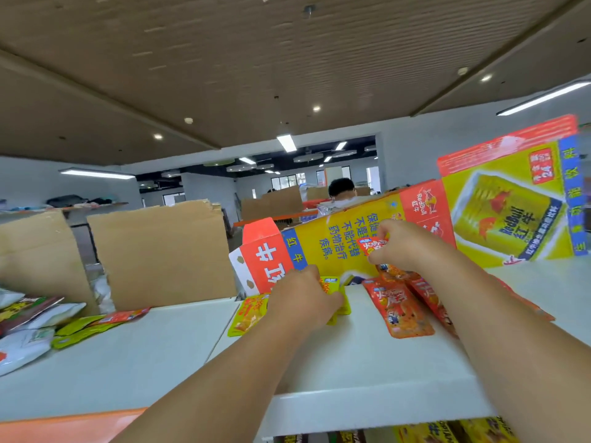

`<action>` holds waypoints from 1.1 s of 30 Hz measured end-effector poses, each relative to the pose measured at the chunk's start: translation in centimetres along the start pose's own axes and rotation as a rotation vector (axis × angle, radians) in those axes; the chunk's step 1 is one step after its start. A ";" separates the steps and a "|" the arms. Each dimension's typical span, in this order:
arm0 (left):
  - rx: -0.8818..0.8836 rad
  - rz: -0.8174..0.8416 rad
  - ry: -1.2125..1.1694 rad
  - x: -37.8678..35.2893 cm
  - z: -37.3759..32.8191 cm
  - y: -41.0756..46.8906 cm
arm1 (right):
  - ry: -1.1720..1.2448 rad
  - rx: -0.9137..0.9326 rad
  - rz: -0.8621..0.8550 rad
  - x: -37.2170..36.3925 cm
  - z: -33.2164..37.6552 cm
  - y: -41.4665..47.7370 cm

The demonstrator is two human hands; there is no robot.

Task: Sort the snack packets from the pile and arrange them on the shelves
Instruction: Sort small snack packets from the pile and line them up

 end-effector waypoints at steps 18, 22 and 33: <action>-0.016 0.054 0.358 -3.0 -2.9 4.4 | -0.059 -0.002 0.058 -0.8 -1.9 3.7; -0.008 0.056 0.382 -3.4 -2.9 4.3 | -0.065 0.002 0.067 -0.9 -2.0 3.5; -0.004 0.052 0.376 -3.6 -2.6 4.3 | -0.063 -0.005 0.091 -1.5 -2.3 3.3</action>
Point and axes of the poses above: each hand's wrist, its own y-axis towards the middle knuckle, its own x-axis out of the back of the hand, z = x × y, the point moved 4 cm from there along y, towards the middle knuckle, and after that the axes turned 14 degrees about z, right-handed, at the moved point
